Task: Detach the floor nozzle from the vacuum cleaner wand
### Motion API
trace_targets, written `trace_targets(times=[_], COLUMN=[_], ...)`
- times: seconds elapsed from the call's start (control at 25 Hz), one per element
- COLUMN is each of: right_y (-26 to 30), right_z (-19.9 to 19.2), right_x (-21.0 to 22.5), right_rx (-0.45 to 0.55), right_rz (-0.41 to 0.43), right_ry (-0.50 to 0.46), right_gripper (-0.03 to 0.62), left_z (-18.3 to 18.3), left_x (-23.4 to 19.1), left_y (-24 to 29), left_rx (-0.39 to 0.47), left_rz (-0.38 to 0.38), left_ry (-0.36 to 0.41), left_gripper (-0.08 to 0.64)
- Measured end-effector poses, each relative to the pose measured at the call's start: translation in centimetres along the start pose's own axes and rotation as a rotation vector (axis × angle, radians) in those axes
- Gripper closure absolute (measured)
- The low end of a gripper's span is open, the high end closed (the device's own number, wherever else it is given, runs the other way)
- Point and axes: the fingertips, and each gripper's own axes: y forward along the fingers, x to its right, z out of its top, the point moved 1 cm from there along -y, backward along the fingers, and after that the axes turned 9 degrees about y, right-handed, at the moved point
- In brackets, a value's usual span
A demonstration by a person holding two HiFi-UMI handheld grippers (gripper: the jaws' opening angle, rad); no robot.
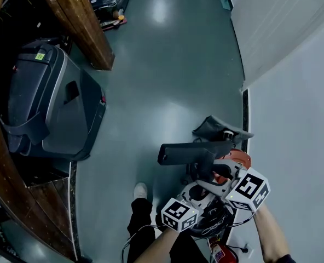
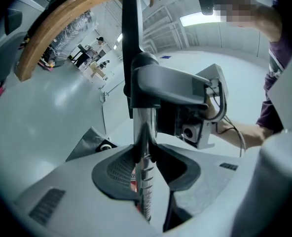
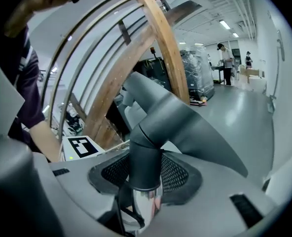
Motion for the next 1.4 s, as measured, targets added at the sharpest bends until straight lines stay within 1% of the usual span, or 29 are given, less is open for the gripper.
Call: trace_targets(times=[0.08, 0.12, 0.16, 0.2, 0.24, 0.32, 0.36, 0.4, 0.48, 0.56, 0.64, 0.72, 0.76, 0.88, 0.92, 0.96, 1.08, 1.12, 1.16, 1.28, 1.32, 1.36, 1.4], right_y=[-0.7, -0.9, -1.0, -0.9, -0.7, -0.5, -0.5, -0.5, -0.9, -1.0, -1.0, -1.0, -1.0, -1.0, -1.0, -0.9, -0.8, -0.9, -0.9, -0.8, -0.7, -0.7, -0.7], right_z=[-0.1, -0.1, -0.2, -0.2, -0.2, -0.3, -0.3, -0.3, -0.4, -0.5, -0.5, -0.6, -0.7, -0.6, -0.5, -0.4, -0.3, -0.4, -0.4, 0.0, 0.0, 0.0, 0.0], right_x=[-0.2, -0.1, 0.1, 0.4, 0.9, 1.7, 2.0, 2.0, 1.7, 1.4, 1.2, 0.9, 0.9, 1.2, 1.2, 1.3, 1.0, 0.9, 0.9, 1.2, 1.4, 1.5, 1.4], right_rx=[0.005, 0.0, -0.005, -0.007, -0.008, -0.008, -0.006, -0.001, 0.008, 0.011, 0.01, 0.001, 0.002, 0.01, 0.004, -0.004, -0.013, -0.007, 0.003, 0.024, 0.02, 0.01, -0.004], right_rz=[0.086, 0.108, 0.106, 0.074, 0.013, -0.147, -0.206, -0.228, -0.198, -0.165, -0.165, -0.181, -0.181, -0.146, -0.143, -0.151, -0.2, -0.207, -0.202, -0.159, -0.16, -0.173, -0.195], right_ry=[-0.003, -0.003, -0.001, 0.004, 0.011, 0.023, 0.026, 0.027, 0.026, 0.021, -0.003, -0.053, -0.055, 0.057, 0.07, 0.053, -0.059, -0.069, -0.052, 0.078, 0.098, 0.086, 0.046], right_gripper=[0.407, 0.407, 0.407, 0.407, 0.407, 0.407, 0.407, 0.407, 0.407, 0.407, 0.407, 0.405, 0.402, 0.405, 0.405, 0.405, 0.405, 0.405, 0.405, 0.407, 0.405, 0.405, 0.407], left_z=[-0.3, -0.4, -0.5, -0.5, -0.6, -0.7, -0.7, -0.6, -0.5, -0.4, -0.2, -0.2, -0.2, -0.3, -0.3, -0.3, -0.1, 0.0, 0.0, -0.1, -0.1, -0.2, -0.2], left_x=[0.6, 0.6, 0.6, 0.5, 0.3, -0.1, -0.2, -0.1, 0.2, 0.3, 0.3, 0.3, 0.3, 0.4, 0.3, 0.2, 0.1, 0.1, 0.2, 0.1, 0.0, 0.0, 0.0], left_y=[0.2, 0.4, 0.6, 0.8, 1.0, 1.3, 1.4, 1.4, 1.7, 2.3, 2.7, 2.7, 2.6, 2.5, 2.5, 2.6, 2.6, 2.6, 2.5, 2.4, 2.4, 2.5, 2.6], left_rx=[-0.014, -0.017, -0.021, -0.026, -0.034, -0.048, -0.049, -0.046, -0.037, -0.034, -0.043, -0.058, -0.062, -0.061, -0.058, -0.056, -0.06, -0.061, -0.062, -0.059, -0.06, -0.064, -0.071], left_rz=[-0.014, -0.016, -0.014, -0.01, -0.005, 0.009, 0.014, 0.018, 0.014, 0.002, -0.005, -0.006, -0.001, 0.014, 0.017, 0.017, 0.005, 0.003, 0.003, 0.016, 0.018, 0.015, 0.009], left_ry=[0.023, 0.028, 0.029, 0.025, 0.019, 0.012, 0.013, 0.018, 0.032, 0.031, 0.02, 0.015, 0.014, 0.006, 0.001, -0.005, -0.009, -0.006, -0.003, -0.006, -0.009, -0.012, -0.013], left_gripper=[0.426, 0.426, 0.426, 0.426, 0.428, 0.43, 0.43, 0.43, 0.425, 0.417, 0.413, 0.413, 0.413, 0.414, 0.414, 0.414, 0.414, 0.414, 0.414, 0.414, 0.414, 0.414, 0.414])
